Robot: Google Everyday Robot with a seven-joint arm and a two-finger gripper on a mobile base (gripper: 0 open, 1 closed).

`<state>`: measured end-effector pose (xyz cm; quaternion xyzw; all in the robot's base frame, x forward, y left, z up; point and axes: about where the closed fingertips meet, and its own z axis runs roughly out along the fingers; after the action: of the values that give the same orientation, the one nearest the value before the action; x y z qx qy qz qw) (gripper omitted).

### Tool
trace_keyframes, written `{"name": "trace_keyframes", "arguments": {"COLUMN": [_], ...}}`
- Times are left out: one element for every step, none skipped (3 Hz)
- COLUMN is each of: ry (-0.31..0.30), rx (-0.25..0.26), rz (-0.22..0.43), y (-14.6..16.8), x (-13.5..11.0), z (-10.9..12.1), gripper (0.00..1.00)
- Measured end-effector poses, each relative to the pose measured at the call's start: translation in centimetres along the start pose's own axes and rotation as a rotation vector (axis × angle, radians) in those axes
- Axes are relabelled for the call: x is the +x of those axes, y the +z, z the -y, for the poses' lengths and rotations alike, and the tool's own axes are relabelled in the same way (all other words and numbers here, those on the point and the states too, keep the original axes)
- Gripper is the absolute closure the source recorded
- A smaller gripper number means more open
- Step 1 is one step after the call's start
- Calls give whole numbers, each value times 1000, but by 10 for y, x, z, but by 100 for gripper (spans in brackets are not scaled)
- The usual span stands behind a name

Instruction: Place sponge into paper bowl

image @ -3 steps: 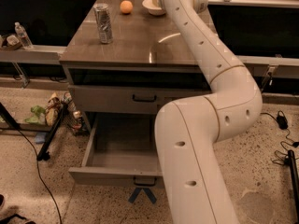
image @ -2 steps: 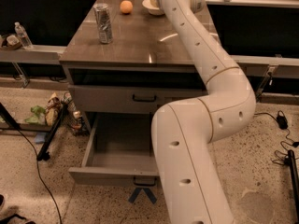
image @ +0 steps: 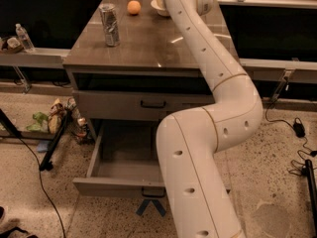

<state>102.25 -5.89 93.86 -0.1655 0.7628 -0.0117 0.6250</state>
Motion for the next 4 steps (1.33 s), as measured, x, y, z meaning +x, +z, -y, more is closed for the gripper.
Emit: {"name": "trace_keyframes", "arguments": {"ry": [-4,-23,-43,-55], "rx": [8,19,13,8], "rz": [6,30,49,56], "y": [3,5,6,7], "x": [1,-6,-11,-12], "z": [-1,-3,-7,-10], "gripper": [100,82,51,28]}}
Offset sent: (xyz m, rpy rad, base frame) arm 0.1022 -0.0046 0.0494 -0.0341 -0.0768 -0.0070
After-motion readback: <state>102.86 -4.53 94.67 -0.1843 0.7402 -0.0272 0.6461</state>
